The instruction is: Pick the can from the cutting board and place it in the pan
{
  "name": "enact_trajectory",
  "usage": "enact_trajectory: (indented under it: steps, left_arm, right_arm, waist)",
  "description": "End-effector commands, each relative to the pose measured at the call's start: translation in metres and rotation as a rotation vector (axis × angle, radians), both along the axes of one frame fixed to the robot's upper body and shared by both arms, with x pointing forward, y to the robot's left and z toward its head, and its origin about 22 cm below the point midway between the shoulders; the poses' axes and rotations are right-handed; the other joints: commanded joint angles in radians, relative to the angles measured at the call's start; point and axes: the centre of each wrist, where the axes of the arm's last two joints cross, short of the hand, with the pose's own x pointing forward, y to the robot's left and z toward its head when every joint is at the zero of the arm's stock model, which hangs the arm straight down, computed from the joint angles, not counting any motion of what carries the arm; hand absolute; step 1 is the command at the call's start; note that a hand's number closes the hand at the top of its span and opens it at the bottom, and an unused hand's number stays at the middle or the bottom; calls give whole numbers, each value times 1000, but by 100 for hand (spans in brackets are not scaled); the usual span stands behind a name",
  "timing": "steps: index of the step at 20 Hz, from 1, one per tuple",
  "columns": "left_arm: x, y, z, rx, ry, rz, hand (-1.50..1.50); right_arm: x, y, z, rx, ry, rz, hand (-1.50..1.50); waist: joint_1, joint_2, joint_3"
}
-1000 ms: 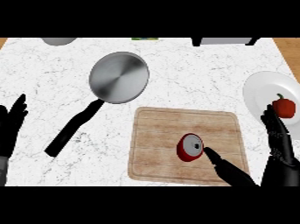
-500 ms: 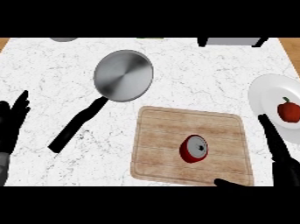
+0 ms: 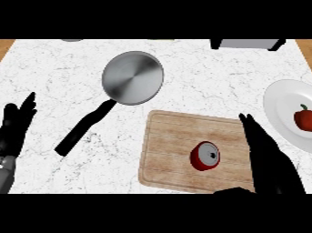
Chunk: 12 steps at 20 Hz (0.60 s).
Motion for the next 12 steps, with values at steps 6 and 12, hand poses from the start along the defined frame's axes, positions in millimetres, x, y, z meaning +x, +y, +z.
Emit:
enact_trajectory:
  steps: [6,12]
  left_arm:
    - [2,20,14,4,4,11,0]
    - [-16,19,-9,-16,22,13,0]
  right_arm:
    - [34,54,10,-96,219,-54,-150]
    - [39,56,-9,-158,269,-100,-150]
  waist:
    - [-12,-4,5]
    - [-20,-7,5]
